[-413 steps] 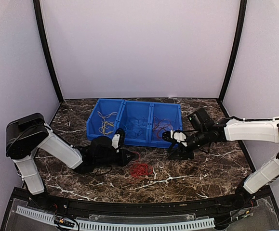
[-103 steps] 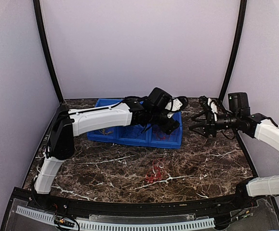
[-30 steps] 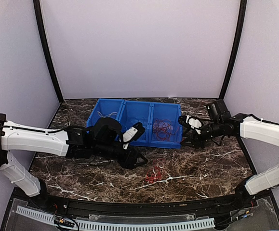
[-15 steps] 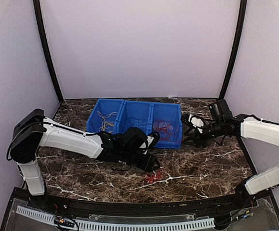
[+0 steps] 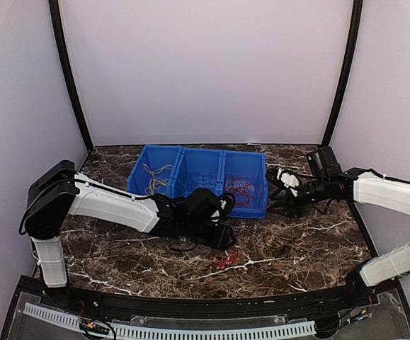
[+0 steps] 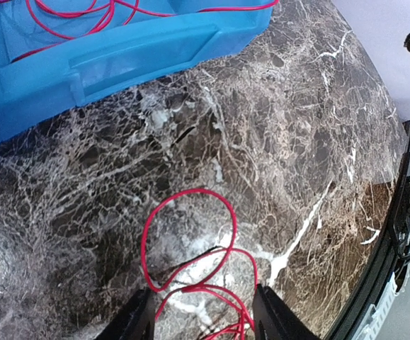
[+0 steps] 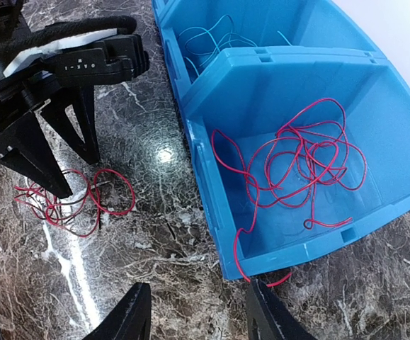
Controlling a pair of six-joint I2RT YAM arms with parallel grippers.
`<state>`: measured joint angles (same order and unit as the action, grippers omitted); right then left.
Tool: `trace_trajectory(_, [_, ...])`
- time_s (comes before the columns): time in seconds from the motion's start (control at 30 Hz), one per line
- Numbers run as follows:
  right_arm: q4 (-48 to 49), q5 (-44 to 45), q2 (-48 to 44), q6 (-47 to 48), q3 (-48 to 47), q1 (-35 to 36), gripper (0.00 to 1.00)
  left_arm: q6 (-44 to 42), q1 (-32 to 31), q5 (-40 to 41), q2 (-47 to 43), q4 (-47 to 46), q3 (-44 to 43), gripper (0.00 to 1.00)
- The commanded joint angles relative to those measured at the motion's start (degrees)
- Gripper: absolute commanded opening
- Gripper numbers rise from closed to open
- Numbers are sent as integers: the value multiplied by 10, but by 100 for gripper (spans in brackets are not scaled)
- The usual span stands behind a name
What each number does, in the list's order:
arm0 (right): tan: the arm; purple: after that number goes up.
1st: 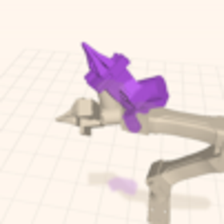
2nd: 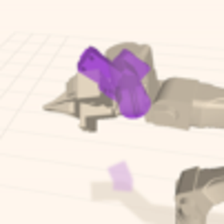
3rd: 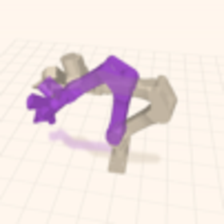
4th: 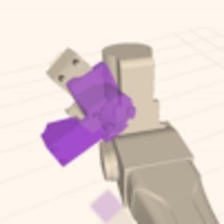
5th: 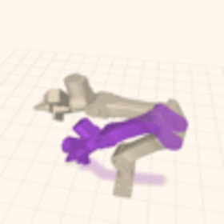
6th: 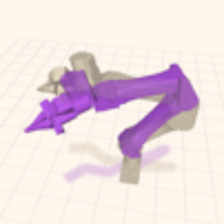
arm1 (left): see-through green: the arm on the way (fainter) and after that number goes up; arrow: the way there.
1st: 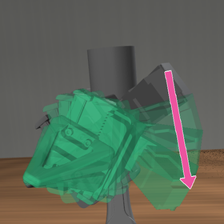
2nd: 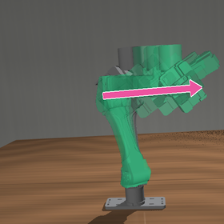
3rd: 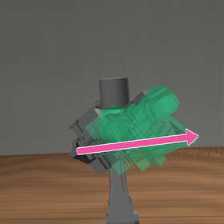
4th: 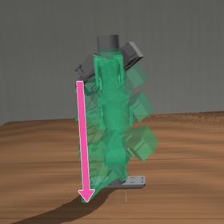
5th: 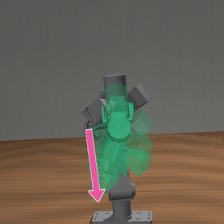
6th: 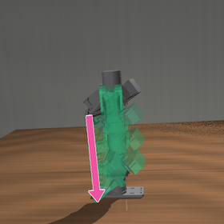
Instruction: Untangle the cables
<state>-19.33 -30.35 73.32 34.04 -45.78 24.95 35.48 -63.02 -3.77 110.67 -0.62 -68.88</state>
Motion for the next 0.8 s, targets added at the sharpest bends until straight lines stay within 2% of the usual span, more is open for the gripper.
trace_trajectory(0.0, [5, -18, 9, 7, -5, -2, 48, 30, 17, -6, -36, -34, 34, 50])
trace_trajectory(0.33, [3, -21, 14, 11, -4, -2, 48, 42, 33, -25, -3, -73, 39, 39])
trace_trajectory(0.6, [0, -20, 22, 15, -5, -2, 48, 37, 35, -67, 26, -87, 26, 35])
trace_trajectory(0.67, [0, -21, 22, 15, -5, -2, 48, 38, 35, -72, 32, -87, 25, 31])
trace_trajectory(0.77, [-1, -22, 23, 15, -5, -2, 48, 38, 35, -77, 38, -92, 25, 20])
